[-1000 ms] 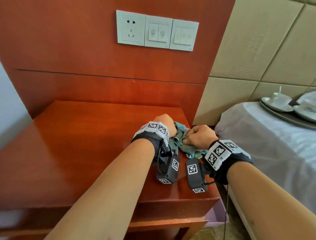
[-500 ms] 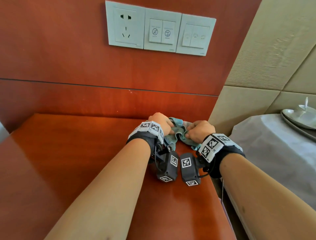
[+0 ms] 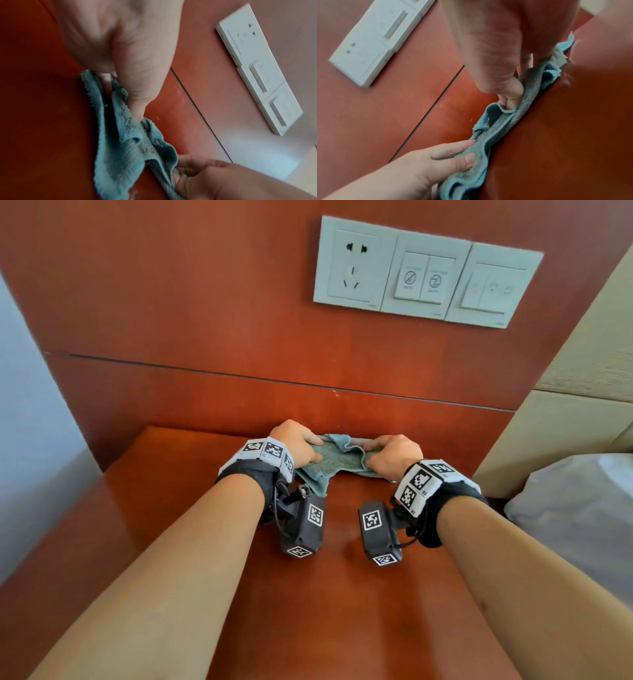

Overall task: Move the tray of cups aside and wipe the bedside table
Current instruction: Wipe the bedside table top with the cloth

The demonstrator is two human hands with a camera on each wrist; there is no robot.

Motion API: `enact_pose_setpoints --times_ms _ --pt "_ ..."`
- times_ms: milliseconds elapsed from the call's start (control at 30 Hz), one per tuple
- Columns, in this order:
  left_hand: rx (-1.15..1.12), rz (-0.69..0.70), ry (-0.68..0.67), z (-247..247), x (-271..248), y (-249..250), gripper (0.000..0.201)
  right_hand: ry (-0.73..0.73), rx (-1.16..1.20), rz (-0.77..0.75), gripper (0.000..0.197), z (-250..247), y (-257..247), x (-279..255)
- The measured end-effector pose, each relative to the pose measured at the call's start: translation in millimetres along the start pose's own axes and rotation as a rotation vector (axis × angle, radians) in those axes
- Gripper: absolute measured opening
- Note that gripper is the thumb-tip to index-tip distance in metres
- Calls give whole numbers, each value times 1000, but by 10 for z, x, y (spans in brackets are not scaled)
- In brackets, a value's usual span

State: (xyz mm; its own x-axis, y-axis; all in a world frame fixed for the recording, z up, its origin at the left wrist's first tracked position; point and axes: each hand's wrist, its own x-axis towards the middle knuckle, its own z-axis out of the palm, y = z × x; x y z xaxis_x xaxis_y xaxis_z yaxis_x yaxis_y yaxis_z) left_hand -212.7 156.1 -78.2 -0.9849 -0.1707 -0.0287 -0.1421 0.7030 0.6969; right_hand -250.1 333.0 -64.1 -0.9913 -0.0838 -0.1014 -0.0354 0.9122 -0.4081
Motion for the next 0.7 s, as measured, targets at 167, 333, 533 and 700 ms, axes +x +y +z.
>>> enact_pose_setpoints --times_ms 167,333,533,700 --pt "46 -92 99 -627 -190 -679 38 -27 32 -108 35 460 -806 -93" --pt "87 -179 182 -1108 -319 -1207 35 -65 166 -104 41 853 -1517 -161" --pt "136 -279 269 -1473 -575 -1545 36 -174 151 -238 42 1187 -2119 -335" --pt "124 -355 231 -1606 -936 -1598 31 -304 42 -328 27 1134 -2282 -602"
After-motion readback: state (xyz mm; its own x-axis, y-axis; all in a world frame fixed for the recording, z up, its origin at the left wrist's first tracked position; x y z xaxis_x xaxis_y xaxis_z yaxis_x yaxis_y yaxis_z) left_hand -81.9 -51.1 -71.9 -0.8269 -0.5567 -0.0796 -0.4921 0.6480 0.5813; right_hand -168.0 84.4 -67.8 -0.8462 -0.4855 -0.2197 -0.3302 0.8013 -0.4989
